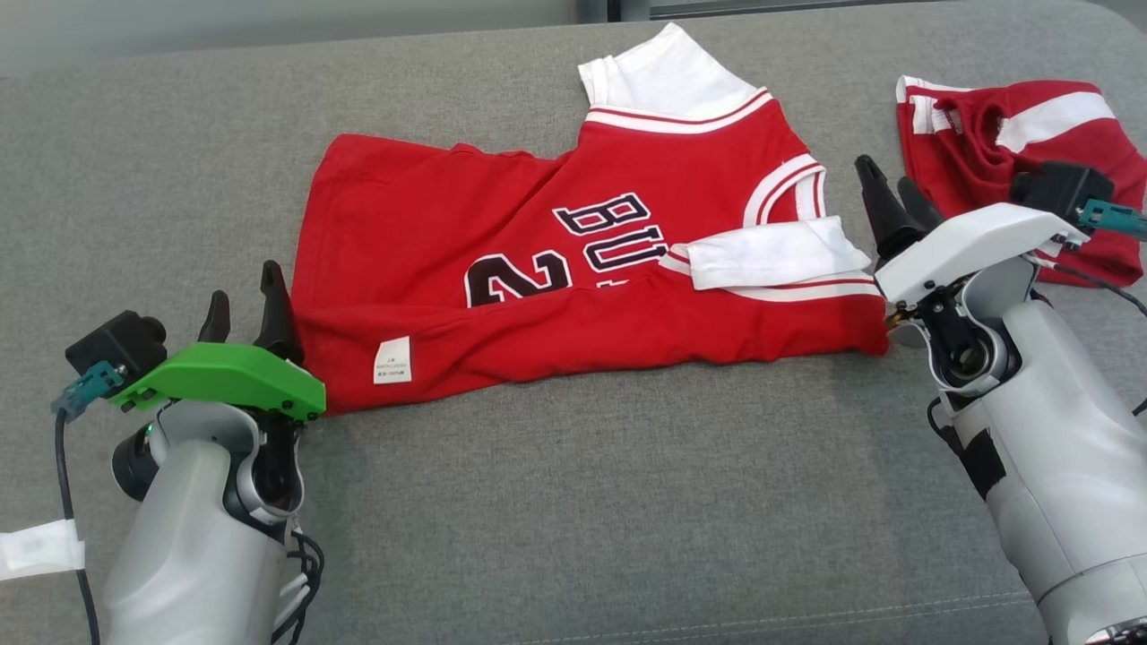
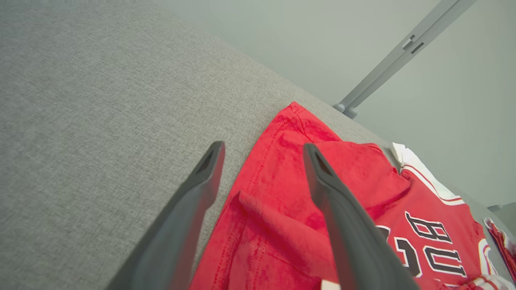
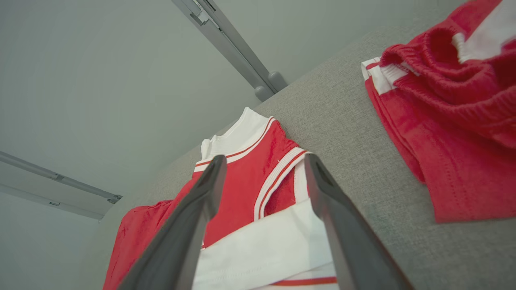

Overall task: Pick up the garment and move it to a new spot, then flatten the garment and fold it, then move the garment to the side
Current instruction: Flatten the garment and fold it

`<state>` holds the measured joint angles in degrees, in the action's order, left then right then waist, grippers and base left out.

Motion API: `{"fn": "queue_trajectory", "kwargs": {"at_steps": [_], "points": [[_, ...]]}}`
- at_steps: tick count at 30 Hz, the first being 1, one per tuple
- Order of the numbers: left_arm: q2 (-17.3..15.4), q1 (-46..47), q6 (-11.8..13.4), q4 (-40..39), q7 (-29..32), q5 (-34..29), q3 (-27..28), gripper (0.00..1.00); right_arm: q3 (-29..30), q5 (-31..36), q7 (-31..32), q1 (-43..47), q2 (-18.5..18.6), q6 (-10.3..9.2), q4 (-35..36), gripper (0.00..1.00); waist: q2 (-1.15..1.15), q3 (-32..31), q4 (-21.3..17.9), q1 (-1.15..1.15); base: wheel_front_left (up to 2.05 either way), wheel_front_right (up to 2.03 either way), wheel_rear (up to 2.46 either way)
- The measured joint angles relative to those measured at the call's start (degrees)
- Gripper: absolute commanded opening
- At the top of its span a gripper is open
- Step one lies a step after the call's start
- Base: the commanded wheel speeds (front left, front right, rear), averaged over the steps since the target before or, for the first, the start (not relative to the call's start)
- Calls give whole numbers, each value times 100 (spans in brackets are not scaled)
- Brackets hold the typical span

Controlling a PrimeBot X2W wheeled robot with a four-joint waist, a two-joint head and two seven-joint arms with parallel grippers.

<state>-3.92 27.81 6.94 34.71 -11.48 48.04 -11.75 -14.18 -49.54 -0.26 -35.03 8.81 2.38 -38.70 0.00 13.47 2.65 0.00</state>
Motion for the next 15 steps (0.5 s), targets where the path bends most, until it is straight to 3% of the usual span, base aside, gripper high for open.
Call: {"fn": "queue_trajectory", "kwargs": {"at_steps": [8, 15], "points": [[-49, -718, -185, 42, -48, 44, -41, 100, 18, 8, -509, 257, 94, 261, 4, 100, 0, -124, -21, 0, 0, 0, 0], [124, -1012, -323, 80, 93, 589, 84, 100, -7, -1, -747, 595, 30, 326, 8, 100, 0, -201, -54, 0, 0, 0, 0]]}}
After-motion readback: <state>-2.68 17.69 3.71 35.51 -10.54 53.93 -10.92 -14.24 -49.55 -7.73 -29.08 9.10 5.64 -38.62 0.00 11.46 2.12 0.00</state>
